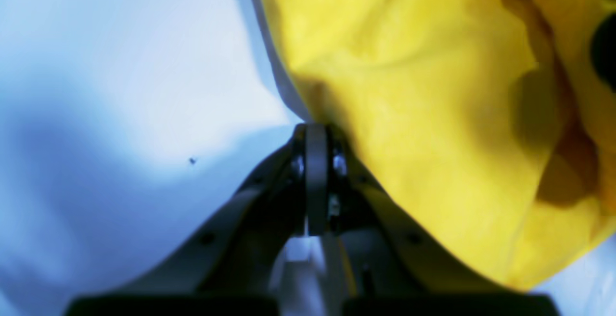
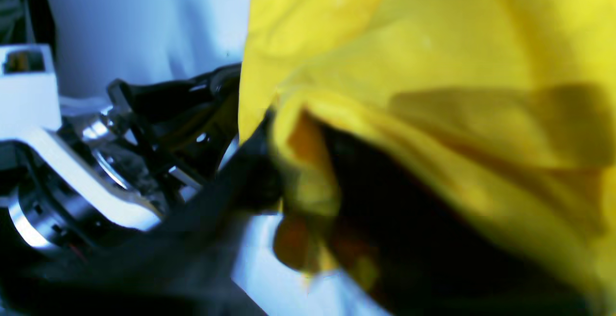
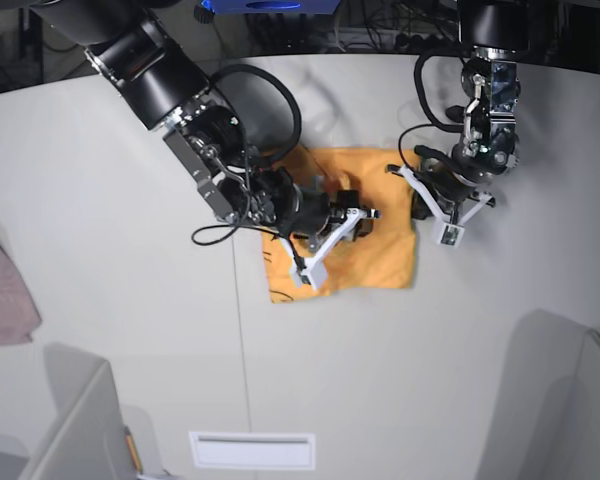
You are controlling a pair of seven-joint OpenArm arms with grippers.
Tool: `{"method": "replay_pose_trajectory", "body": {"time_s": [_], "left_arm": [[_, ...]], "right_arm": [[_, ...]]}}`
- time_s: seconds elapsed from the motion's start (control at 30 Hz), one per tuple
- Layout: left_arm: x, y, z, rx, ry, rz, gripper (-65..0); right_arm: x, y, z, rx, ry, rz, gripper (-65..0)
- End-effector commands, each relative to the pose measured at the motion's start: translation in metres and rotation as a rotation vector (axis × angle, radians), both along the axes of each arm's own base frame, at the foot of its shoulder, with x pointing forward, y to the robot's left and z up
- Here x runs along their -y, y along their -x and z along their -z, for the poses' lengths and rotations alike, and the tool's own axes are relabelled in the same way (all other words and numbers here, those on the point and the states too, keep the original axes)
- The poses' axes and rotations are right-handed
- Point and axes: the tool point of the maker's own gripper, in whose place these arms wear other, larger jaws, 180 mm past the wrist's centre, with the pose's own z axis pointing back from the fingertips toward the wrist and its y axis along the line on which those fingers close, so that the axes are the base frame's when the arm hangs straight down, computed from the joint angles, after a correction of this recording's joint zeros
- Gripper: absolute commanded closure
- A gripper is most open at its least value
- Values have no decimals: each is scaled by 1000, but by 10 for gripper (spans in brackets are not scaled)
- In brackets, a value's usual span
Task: Fold the T-shirt properly
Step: 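Fold the held strip end with the right gripper over onto the shirt, then press and smooth the folded bundle with the right gripper, then withdraw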
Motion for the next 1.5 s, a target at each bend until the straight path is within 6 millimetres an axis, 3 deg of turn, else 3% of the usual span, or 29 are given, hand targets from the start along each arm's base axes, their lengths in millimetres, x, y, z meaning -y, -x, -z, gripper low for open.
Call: {"method": "replay_pose_trajectory", "body": {"time_s": [0.0, 0.07, 0.17, 0.27, 0.53, 0.63, 0.73, 0.83, 1.03, 1.2, 1.3, 1.4, 1.47], "left_arm": [[-12, 2, -2, -11, -36, 3, 0], [-28, 1, -8, 6, -51, -29, 0], [-57, 1, -27, 56, -72, -98, 0], [-81, 2, -45, 101, -94, -119, 0], [-161, 21, -62, 86, -154, -325, 0], [-180, 23, -71, 99, -186, -354, 0], [-185, 24, -74, 100, -195, -361, 0], [-185, 25, -73, 100, -195, -360, 0], [-190, 32, -56, 51, -184, -380, 0], [-191, 34, -51, 36, -178, -385, 0], [-189, 36, -48, 29, -178, -378, 0], [-188, 35, -48, 31, -175, -379, 0], [-187, 35, -48, 31, -174, -377, 0]], "right_arm": [[-5, -12, -17, 49, -31, 3, -305], [-7, -11, -23, 61, -42, -5, -360], [-10, -11, -33, 86, -59, -12, -360], [-12, -10, -32, 81, -57, -16, -360], [-56, 17, -30, 149, 18, -209, -360], [-77, 26, -36, 229, 58, -266, -360], [-97, 41, -40, 270, 122, -362, -360], [-101, 45, -43, 309, 196, -419, -360], [-96, 50, -70, 348, 224, -478, -360], [-74, 60, -90, 378, 205, -488, -356], [-56, 57, -106, 349, 151, -371, -236], [-30, 38, -104, 333, 155, -268, 0], [-11, 20, -95, 316, 172, -188, 0]]}}
